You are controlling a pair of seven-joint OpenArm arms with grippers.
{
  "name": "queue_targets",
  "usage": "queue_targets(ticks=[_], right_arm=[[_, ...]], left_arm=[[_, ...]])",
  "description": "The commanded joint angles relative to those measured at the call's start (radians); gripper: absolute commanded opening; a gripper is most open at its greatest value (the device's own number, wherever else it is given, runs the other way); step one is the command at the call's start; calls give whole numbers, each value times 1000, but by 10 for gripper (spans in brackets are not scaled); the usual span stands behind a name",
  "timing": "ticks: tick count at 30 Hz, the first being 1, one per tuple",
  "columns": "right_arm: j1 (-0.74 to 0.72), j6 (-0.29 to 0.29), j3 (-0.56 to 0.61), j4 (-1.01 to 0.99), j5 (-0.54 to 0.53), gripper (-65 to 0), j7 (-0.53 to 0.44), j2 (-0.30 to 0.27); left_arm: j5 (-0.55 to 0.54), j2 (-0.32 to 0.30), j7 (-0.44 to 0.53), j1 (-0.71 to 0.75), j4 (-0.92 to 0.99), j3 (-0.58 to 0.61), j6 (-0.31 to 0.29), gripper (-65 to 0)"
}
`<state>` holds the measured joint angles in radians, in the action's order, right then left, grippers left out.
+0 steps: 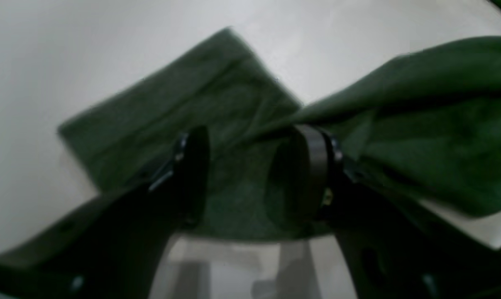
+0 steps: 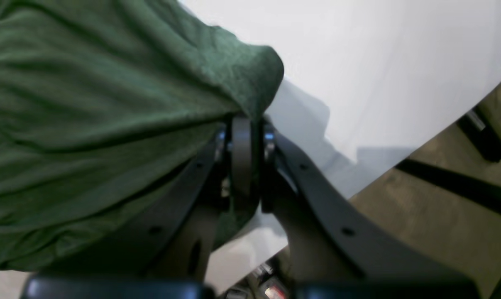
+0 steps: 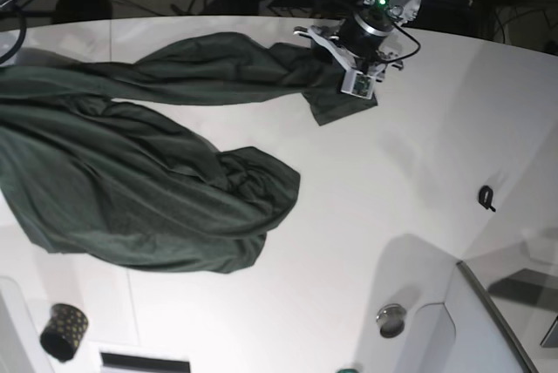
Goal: Layout the t-shirt on the table in an organized manner, then fold the t-shirt properly
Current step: 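Lift the sleeve with the left gripper and drag it across the shirt body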
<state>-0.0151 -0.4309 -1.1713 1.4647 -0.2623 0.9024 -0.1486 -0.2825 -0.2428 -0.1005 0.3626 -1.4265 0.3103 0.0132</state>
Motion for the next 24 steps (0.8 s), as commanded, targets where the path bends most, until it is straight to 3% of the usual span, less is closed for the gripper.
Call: queue_targets(ticks=[1,5,10,15,20,24], right_arm=[[5,-7,-2,37,-13,-642,-18,-10],[14,-7,31,84,-12,-642,-19,25],[47,-7,124,86,-12,-644,-27,33],[48,-7,143,86,-13,-644,-27,51],[48,-7,143,86,-13,-644,-29,51],[48,-7,144,86,-13,-644,-29,51]], left_arm=[[-7,-5,29,-14,-30,-7,-3,-346],[-10,7,29,-90,-43,0,-3,-346],[-10,86,28,-185,-17,3,-3,-337],[-11,136,28,-234,79,0,-8,-326],[-22,152,28,-250,178,-7,-8,-122],[-185,145,29,-299,235,-6,-8,-81]])
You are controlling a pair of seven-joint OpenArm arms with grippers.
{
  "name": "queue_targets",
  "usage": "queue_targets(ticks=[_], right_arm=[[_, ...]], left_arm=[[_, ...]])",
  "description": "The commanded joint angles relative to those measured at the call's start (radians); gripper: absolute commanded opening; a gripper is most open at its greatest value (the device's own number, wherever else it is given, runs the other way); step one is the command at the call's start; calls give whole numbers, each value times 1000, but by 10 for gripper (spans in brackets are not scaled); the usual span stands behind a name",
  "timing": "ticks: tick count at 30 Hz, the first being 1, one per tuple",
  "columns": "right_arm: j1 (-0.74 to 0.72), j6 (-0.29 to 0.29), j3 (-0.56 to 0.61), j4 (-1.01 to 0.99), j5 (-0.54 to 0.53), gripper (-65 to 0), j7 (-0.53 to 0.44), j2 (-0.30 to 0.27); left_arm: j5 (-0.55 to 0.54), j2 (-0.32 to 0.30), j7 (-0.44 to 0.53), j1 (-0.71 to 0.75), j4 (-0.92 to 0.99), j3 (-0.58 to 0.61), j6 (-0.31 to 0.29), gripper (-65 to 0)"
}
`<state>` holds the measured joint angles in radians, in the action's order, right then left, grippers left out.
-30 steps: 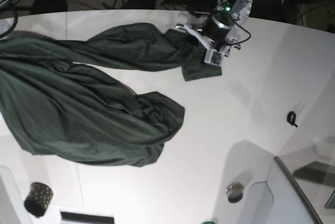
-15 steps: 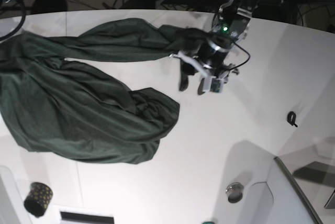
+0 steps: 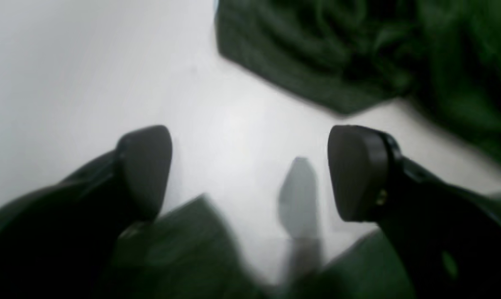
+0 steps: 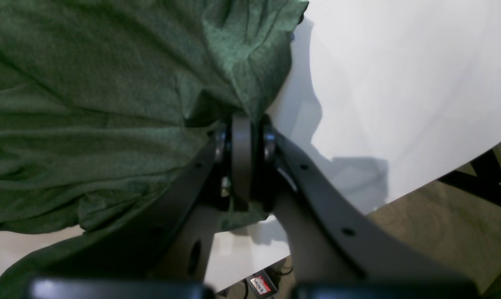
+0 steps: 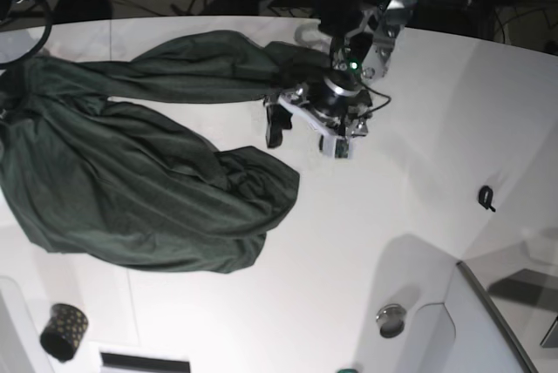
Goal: Layout the t-shirt on the table in an organized manner, then fold the t-shirt properly
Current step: 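Lift the sleeve with the left gripper and drag it across the shirt body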
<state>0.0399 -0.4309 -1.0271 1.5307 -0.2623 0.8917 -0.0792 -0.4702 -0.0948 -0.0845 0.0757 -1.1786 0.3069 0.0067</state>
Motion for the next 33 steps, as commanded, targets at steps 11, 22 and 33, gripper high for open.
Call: queue_targets(ticks=[11,22,33], right_arm=[[-7,-7,0,20,-13,-644,-18,-18],[-13,-7,0,20,-13,-644,-18,-23],[-22,-7,3,14,-12,-644,-18,-17]], left_arm=[[-161,33,12,-155,164,10,-1,-156],[-161,71,12,-244,305,107,-1,-635],[-167,-105,12,-215,90,5,3,-650]])
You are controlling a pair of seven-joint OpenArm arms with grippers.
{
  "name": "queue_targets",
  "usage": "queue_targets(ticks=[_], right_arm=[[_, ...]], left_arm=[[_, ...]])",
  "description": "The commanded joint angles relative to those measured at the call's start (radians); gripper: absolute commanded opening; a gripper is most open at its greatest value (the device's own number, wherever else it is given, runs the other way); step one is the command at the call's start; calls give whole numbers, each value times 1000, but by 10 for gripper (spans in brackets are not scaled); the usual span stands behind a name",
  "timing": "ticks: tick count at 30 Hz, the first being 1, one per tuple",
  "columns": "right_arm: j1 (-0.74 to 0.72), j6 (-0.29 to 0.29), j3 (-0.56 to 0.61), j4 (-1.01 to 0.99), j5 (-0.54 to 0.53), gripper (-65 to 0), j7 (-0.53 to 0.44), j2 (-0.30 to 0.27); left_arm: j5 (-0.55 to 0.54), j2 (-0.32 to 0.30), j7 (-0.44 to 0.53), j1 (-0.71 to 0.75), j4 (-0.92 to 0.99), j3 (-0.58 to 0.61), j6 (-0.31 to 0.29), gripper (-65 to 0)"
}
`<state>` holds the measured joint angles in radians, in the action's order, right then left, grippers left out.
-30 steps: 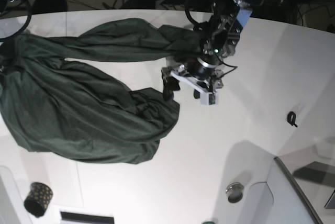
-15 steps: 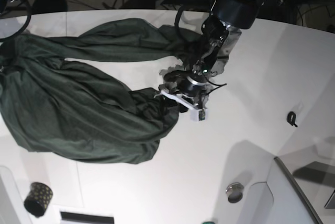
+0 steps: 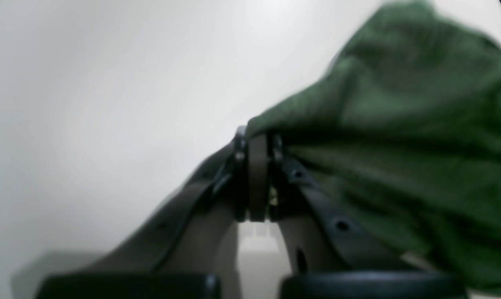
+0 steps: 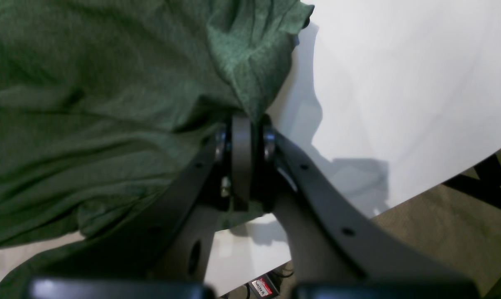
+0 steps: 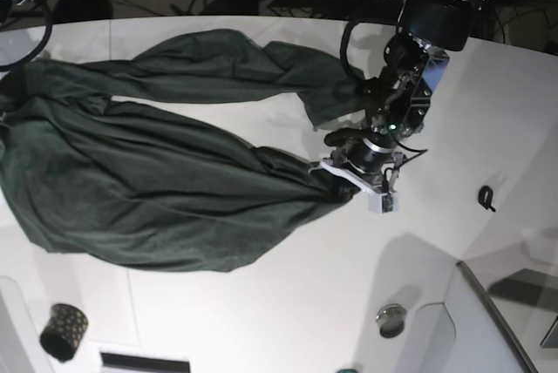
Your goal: Layout the t-shirt on the table in an organized manner, then fold the t-shirt properly
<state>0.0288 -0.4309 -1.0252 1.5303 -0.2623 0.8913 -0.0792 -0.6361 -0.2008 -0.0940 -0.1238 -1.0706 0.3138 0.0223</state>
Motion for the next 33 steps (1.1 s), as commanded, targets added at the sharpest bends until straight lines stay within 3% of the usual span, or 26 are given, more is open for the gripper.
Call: queue_targets(ticks=[1,7,9,16,22,30,33], right_arm=[[-11,-7,1,14,-12,-644,-18,-17],[-11,-7,10,20,-12,-644,-16,-17],[-2,-7,67,23,-12,-644,-16,-21],[12,-6,148,164,-12,-644,-13,-17],[10,-1,145,261,-12,-645,-10,-17],[-37,-1,145,120,-9,-645,-16,-27],[-48,13,148,66,-9,-645,-18,-60]], left_arm=[[-1,-13,21,-1,-38,-8,-12,-650],[-3,-87,21,63,-162,-11,-12,-650],[-3,-107,21,79,-199,-23,-12,-650],[3,-114,20,169,-310,-166,-12,-650],[5,-159,20,226,-374,-181,-12,-650],[5,-162,21,203,-354,-180,-12,-650],[5,-160,21,184,-351,-172,-11,-650]])
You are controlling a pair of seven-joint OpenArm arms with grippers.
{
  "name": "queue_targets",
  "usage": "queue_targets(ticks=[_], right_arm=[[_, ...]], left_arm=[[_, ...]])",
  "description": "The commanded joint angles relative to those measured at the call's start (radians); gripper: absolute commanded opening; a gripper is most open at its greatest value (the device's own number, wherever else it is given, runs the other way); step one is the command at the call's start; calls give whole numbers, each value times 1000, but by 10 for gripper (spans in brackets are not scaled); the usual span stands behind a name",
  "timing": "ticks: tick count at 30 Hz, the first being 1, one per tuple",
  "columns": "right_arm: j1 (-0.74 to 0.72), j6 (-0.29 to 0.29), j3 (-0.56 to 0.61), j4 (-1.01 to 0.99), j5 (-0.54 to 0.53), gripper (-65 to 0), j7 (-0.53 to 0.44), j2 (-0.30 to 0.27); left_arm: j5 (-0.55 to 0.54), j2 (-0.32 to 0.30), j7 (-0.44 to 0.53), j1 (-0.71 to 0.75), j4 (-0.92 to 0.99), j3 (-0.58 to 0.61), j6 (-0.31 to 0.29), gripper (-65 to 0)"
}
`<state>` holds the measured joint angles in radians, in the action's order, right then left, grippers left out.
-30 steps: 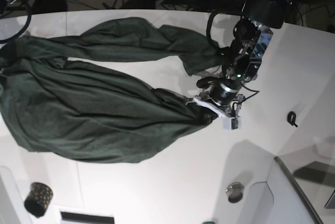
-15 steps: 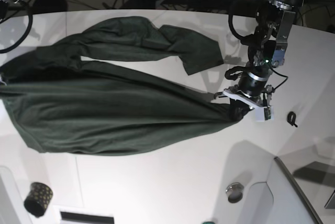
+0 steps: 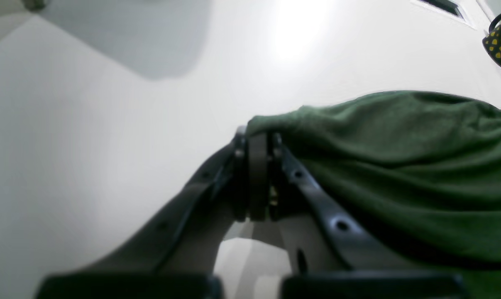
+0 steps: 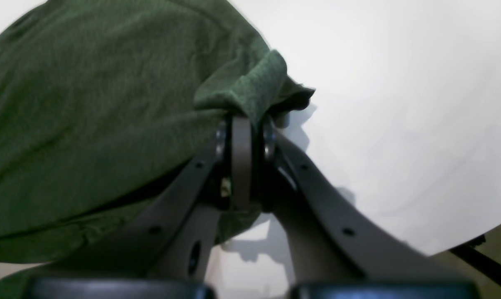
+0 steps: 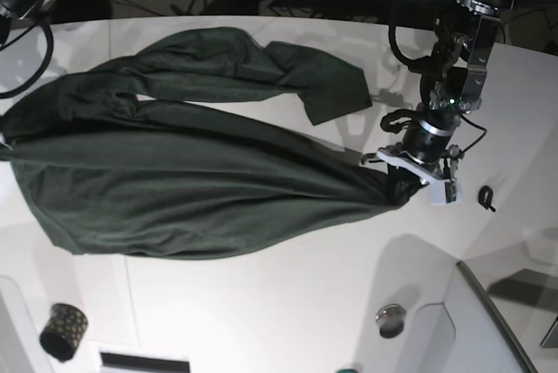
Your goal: Layout the t-shirt on the table in an organized manner, then fold the t-shirt properly
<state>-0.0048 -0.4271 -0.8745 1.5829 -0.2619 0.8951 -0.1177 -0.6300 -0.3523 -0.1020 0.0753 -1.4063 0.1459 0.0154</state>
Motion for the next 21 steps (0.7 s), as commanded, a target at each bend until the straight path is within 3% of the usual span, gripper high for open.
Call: queue_targets(ticks=[1,4,8,10,15,18,21], right_arm=[[-30,38,-2,-11,-9,-645,-21,-26],[-65,115,-1,-88,-10,-644,-21,-60],[-129,121,-1,-195,-10,-617,-21,-98],[-140,122,-1,-221,-10,-530,-21,-118],[-117,122,-8,-180,-10,-180,-21,-126],[-68,118,-10,-121,-18,-164,-35,-118],[-19,116,-19,-75,-18,-164,-60,-69]], left_arm=[[-1,-9,29,-21,-3,-4,-4,-650],[-1,19,29,-47,42,-1,-4,-650],[-1,43,29,-62,97,-1,-4,-650],[-1,54,29,-64,106,-1,-4,-650],[-1,57,29,-44,106,-2,-4,-650],[-1,54,29,-39,106,-9,-4,-650],[-4,52,29,-27,103,-12,-4,-650]])
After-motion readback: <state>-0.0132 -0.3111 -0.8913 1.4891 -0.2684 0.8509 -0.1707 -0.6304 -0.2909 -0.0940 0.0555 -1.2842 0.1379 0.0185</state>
